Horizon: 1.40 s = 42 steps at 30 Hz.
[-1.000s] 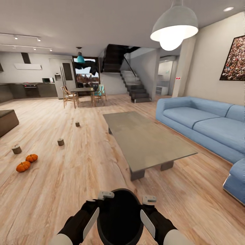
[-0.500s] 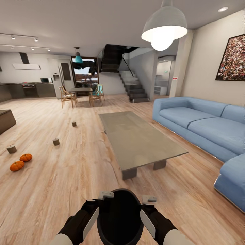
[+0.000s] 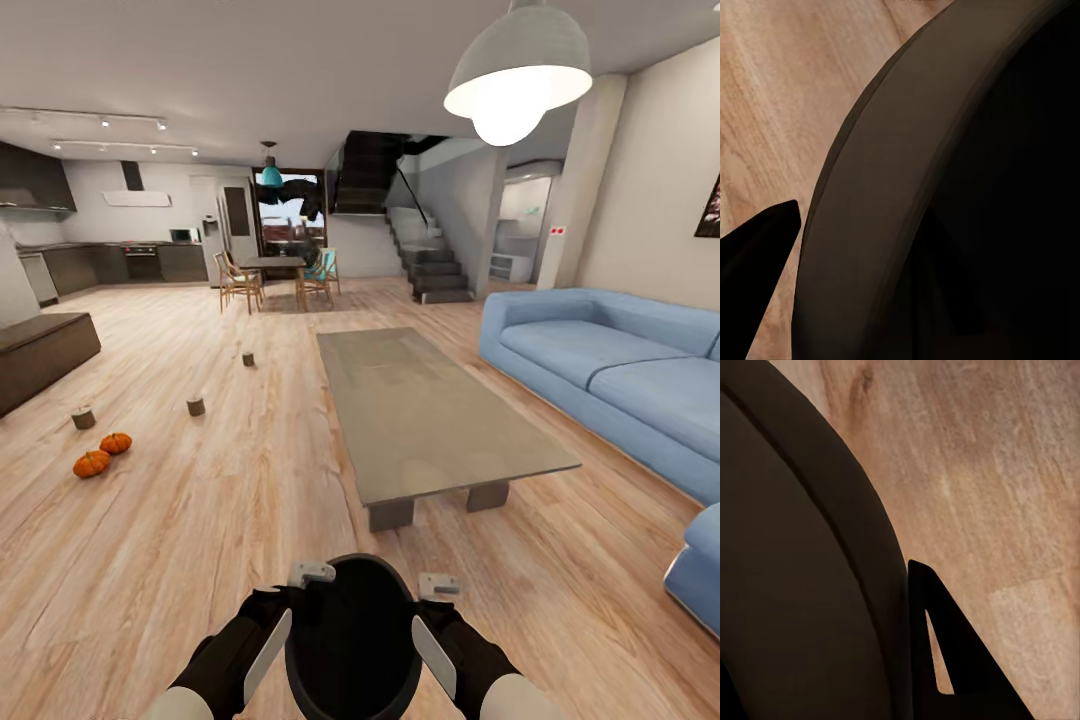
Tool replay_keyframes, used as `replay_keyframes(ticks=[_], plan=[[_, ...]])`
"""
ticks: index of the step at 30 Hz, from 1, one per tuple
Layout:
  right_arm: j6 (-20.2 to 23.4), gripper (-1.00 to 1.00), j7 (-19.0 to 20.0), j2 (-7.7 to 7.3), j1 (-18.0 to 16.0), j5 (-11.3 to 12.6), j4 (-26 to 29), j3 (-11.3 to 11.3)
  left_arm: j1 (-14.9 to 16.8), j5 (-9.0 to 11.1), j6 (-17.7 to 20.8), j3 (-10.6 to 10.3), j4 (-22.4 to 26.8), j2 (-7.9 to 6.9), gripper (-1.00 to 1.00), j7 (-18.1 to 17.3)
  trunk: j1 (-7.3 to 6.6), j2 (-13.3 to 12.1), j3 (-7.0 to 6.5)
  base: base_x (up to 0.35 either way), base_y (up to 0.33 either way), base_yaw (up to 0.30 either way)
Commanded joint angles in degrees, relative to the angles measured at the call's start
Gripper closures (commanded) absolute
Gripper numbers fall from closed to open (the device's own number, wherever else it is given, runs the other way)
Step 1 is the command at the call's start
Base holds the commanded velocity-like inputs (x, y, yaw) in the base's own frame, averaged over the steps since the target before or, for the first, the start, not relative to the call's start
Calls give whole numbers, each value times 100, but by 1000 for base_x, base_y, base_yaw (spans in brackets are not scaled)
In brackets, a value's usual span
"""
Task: Place each of the two pumpkins and all three candles from the living room inside a cabinet in the living room (use any cabinet), then make sure every cabinet is closed, and position the cauldron so it is next to a table in the living room.
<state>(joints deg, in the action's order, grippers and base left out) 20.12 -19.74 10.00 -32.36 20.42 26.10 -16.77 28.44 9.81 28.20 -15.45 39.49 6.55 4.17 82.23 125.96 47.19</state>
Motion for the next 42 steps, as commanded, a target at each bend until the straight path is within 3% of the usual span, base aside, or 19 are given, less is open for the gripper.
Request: replay_keyframes(ticks=[1,14,42], plan=[[-8,100,-39,0,-7,23,303,-61,4,117,28,-29,-2,-12,100,53,0,3,6,86,-163,270],[-8,100,-39,0,-7,23,299,-61,4,117,28,-29,-2,-13,100,54,0,3,6,93,-132,259],[-8,100,-39,0,-7,22,303,-63,3,117,28,-29,-2,-21,100,55,0,3,-2,69,-193,32]])
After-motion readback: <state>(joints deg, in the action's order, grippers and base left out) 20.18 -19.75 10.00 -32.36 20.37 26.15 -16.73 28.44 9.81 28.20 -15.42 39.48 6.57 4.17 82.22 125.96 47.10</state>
